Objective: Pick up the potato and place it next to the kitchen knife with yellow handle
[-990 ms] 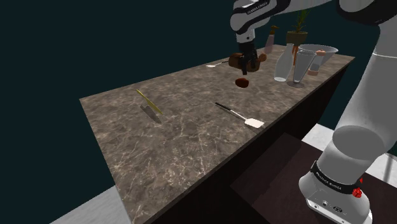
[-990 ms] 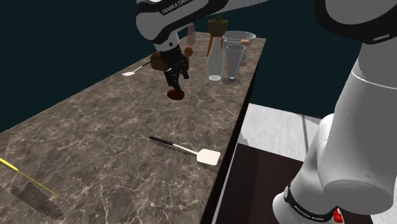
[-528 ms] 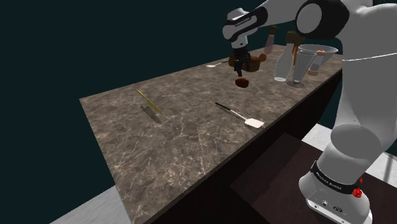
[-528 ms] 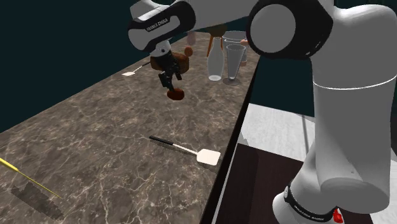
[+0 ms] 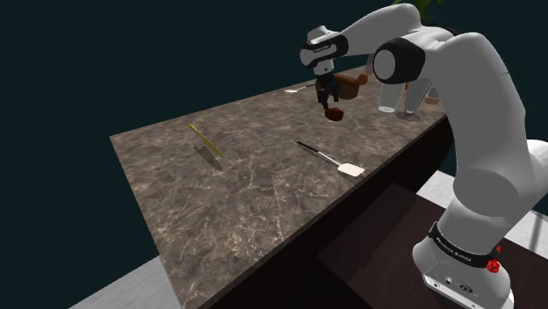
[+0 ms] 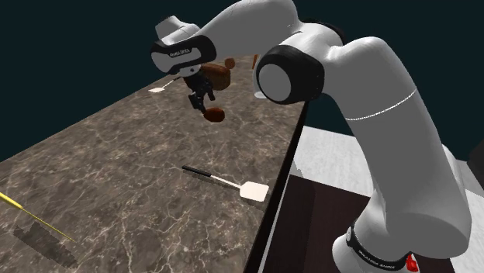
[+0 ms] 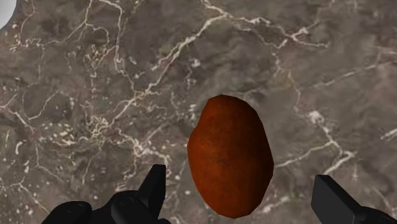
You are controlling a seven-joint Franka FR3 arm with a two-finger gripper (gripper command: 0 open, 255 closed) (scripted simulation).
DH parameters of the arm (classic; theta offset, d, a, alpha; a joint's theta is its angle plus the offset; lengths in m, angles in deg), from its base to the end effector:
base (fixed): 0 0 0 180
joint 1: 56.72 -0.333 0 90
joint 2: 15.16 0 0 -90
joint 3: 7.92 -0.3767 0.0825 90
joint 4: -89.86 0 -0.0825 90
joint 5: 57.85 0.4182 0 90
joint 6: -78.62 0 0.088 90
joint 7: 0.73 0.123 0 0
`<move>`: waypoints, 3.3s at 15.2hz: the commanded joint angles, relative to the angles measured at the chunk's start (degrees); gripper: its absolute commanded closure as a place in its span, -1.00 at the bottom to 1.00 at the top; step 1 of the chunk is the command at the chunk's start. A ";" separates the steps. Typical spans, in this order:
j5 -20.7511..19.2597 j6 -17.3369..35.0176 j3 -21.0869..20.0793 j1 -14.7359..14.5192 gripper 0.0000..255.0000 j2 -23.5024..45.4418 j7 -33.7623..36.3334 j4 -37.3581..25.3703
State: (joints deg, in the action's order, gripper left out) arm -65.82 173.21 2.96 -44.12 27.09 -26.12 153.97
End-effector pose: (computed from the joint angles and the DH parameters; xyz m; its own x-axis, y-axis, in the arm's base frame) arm 0.7450 -0.2910 0.3892 0.9554 0.0682 -0.2874 0.1149 -0.9821 0.1492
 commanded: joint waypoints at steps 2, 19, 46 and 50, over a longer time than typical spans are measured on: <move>-0.06 2.07 0.03 0.22 -1.00 0.20 0.03 1.83; -0.18 4.99 0.09 0.39 1.00 -0.15 0.21 5.07; -0.02 -12.26 0.57 1.03 1.00 -0.17 -3.28 -12.57; -0.12 -13.60 0.46 0.07 1.00 -1.34 -2.55 -12.51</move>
State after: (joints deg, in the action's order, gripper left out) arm -65.81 159.04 3.49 -43.40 27.13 -29.29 139.36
